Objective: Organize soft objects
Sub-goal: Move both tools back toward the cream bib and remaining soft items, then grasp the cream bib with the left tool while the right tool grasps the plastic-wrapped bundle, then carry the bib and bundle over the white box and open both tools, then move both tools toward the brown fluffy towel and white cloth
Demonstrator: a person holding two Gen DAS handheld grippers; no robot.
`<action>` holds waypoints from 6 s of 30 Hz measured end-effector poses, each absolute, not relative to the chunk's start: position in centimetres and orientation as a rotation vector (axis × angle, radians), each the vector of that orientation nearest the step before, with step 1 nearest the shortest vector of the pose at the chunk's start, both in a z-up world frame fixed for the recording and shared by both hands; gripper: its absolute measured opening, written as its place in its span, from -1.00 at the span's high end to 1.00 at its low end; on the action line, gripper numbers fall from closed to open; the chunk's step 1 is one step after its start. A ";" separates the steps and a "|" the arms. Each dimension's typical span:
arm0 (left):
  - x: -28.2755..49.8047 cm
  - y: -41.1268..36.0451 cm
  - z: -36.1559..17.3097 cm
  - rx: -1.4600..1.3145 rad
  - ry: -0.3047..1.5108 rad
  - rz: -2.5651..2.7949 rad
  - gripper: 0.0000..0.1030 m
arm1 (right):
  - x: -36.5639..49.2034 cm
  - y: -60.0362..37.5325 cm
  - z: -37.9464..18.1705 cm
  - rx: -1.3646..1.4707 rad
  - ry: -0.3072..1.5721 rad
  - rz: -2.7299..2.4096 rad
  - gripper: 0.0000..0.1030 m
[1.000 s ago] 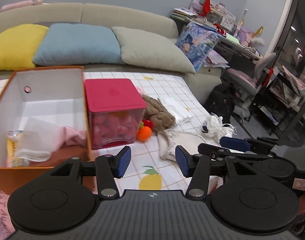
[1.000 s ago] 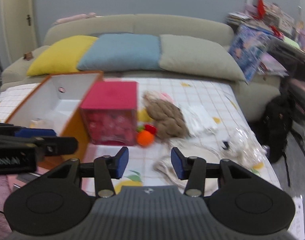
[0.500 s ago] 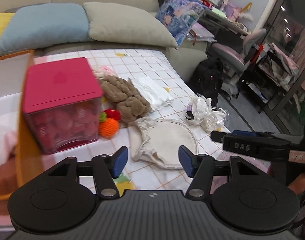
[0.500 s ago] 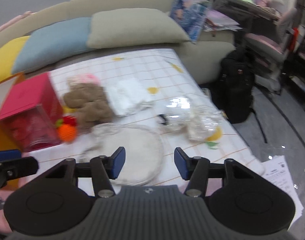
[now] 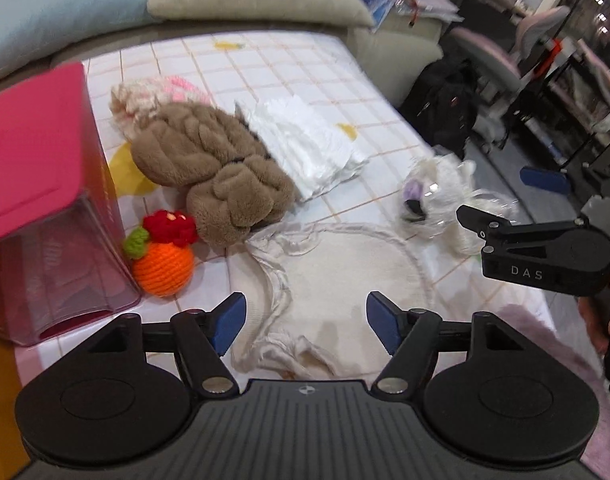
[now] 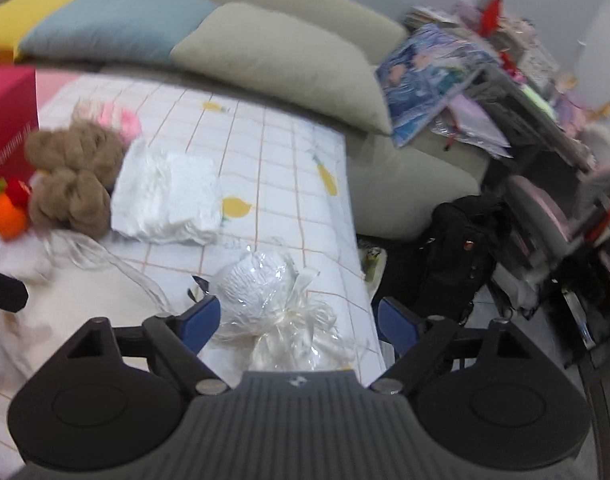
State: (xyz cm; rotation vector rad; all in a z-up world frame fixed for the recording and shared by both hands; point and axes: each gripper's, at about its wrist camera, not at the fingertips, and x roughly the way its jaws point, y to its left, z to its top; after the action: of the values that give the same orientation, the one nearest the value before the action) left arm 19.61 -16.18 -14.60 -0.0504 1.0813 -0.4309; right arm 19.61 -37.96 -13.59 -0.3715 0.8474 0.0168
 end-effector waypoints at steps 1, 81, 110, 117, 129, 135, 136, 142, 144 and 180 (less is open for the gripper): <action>19.8 -16.3 -15.1 -0.050 1.095 -0.426 -0.57 | 20.1 -38.0 -14.2 -0.373 0.861 0.030 -0.67; 14.0 11.9 -2.1 -0.135 0.598 -0.014 0.92 | 21.5 -3.1 -2.1 -0.175 0.881 0.627 0.22; 17.5 11.8 -8.6 0.106 0.845 0.092 0.67 | 24.8 3.2 -9.7 -0.536 0.924 0.639 0.01; 16.6 11.4 -6.6 0.109 0.807 0.107 -0.10 | 24.4 2.8 -7.6 -0.545 0.872 0.639 -0.17; 12.7 8.9 -0.8 0.071 0.640 0.062 -0.29 | 21.1 -3.2 -1.4 -0.399 0.715 0.564 -0.26; 9.9 6.7 0.6 -0.060 0.550 -0.004 -0.30 | 17.4 -8.1 0.0 -0.255 0.656 0.503 -0.27; 9.5 6.4 0.6 -0.089 0.542 -0.017 -0.30 | 16.7 -8.9 0.0 -0.236 0.649 0.491 -0.27; 7.6 4.0 0.1 -0.173 0.511 -0.079 -0.30 | 13.1 -13.9 -1.1 -0.131 0.642 0.403 -0.27; 7.2 3.1 -0.3 -0.173 0.512 -0.112 -0.30 | 12.0 -15.4 -1.6 -0.096 0.657 0.372 -0.27; 23.7 -17.0 -7.3 -0.055 1.006 -0.222 -0.52 | 22.1 -30.8 -13.8 0.054 0.713 0.046 -0.28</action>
State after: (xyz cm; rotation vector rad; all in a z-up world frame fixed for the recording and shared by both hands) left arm 23.74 -16.98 -7.28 -0.0547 1.0064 -0.2224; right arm 22.10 -30.85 -13.78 0.0541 0.7134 0.0458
